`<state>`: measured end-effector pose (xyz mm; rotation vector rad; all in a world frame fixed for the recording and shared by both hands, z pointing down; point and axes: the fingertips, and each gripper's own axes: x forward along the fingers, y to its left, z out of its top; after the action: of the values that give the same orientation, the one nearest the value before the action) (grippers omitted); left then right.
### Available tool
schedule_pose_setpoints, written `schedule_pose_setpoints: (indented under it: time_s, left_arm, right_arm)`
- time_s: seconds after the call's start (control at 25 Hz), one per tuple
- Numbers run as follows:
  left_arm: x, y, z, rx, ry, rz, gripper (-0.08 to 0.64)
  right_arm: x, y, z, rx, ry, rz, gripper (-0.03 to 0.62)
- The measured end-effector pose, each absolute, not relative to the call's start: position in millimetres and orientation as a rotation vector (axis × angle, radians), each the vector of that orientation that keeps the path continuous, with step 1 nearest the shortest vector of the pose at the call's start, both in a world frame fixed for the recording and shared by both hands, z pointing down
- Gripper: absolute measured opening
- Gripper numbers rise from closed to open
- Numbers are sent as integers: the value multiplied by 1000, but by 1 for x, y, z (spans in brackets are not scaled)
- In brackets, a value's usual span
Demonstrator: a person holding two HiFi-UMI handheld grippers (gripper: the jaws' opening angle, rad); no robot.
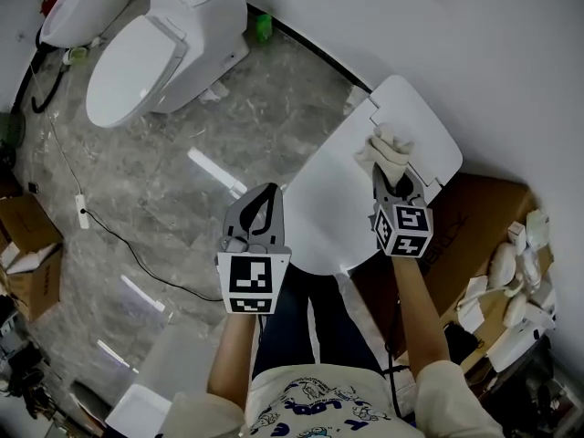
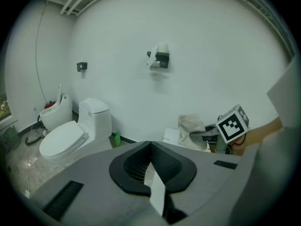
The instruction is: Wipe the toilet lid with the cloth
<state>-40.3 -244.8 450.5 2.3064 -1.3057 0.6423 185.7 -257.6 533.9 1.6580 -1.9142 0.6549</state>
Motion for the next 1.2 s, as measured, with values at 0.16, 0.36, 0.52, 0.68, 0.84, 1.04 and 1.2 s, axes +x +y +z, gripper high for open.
schedule_pose_setpoints:
  time_s: [0.16,0.36,0.52,0.68,0.84,1.04,1.2]
  left_arm:
    - [-38,-247,469,2303,-1284,656,3]
    - [-37,-248,490,2302,-1267,673,3]
    - [-40,-249,505,2287,-1264,677,3]
    - [-43,-252,521,2275,-1265,676,3]
    - [-50,-257,529,2258,-1279,672,3]
    - [-59,-260,539,2228,-1304,667,3]
    - [-62,-256,546,2215,-1304,664,3]
  right_arm:
    - [194,-276,563,1623,-1891,648,112]
    - [206,-300,596,1596,-1856,642,112]
    - [214,-314,624,1547,-1818,629,112]
    - [227,-330,650,1522,-1768,643,112]
    - [239,-344,673,1537,-1709,706,112]
    - [238,-361,705,1438,-1680,686,112]
    - [230,-361,735,1310,-1620,673,114]
